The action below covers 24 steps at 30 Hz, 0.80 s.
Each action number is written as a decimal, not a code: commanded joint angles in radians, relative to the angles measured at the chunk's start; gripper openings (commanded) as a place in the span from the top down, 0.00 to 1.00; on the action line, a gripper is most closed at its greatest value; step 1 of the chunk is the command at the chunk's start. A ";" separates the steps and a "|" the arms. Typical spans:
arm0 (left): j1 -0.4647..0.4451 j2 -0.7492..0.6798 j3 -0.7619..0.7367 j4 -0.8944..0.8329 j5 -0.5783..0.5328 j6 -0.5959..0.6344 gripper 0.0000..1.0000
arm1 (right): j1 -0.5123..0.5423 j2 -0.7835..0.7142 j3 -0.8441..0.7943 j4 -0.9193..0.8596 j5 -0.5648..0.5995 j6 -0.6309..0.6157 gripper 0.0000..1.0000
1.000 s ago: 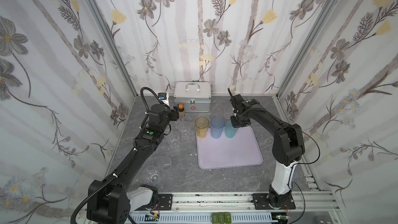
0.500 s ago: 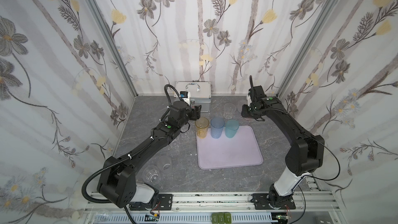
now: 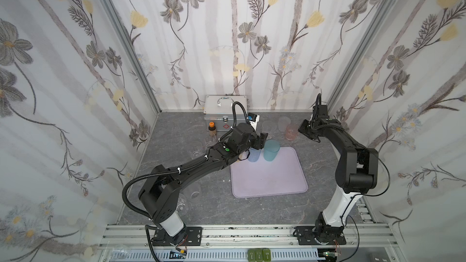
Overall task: Place the glasses into the tray
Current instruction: 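Grasp the pink cup near the wall with the right gripper while the left withdraws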
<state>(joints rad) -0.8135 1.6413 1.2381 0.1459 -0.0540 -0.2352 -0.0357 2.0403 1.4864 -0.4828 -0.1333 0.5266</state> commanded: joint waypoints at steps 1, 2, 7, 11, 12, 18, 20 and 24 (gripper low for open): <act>-0.003 0.010 -0.009 0.017 -0.035 0.020 0.29 | -0.009 0.029 0.015 0.068 -0.014 0.019 0.57; -0.003 0.014 -0.009 0.017 -0.032 0.020 0.29 | -0.009 0.040 0.022 0.069 -0.016 0.021 0.57; -0.003 0.035 -0.014 0.017 -0.023 0.017 0.29 | -0.009 0.102 0.049 0.084 -0.044 0.034 0.60; -0.003 0.034 -0.027 0.017 -0.030 0.018 0.29 | -0.008 0.144 0.072 0.091 -0.048 0.038 0.63; -0.003 0.032 -0.030 0.017 -0.033 0.020 0.29 | -0.009 0.152 0.075 0.092 -0.049 0.039 0.64; -0.003 0.024 -0.049 0.017 -0.048 0.030 0.28 | -0.008 0.166 0.078 0.084 -0.033 0.022 0.80; -0.003 0.022 -0.050 0.017 -0.050 0.033 0.28 | -0.007 0.156 0.073 0.074 -0.006 0.004 0.85; -0.003 0.016 -0.055 0.017 -0.056 0.039 0.28 | -0.001 0.116 0.039 0.070 0.040 -0.029 0.94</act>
<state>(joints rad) -0.8173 1.6676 1.1873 0.1452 -0.0910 -0.2054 -0.0406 2.1857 1.5379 -0.4400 -0.1429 0.5323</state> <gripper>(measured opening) 0.717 0.074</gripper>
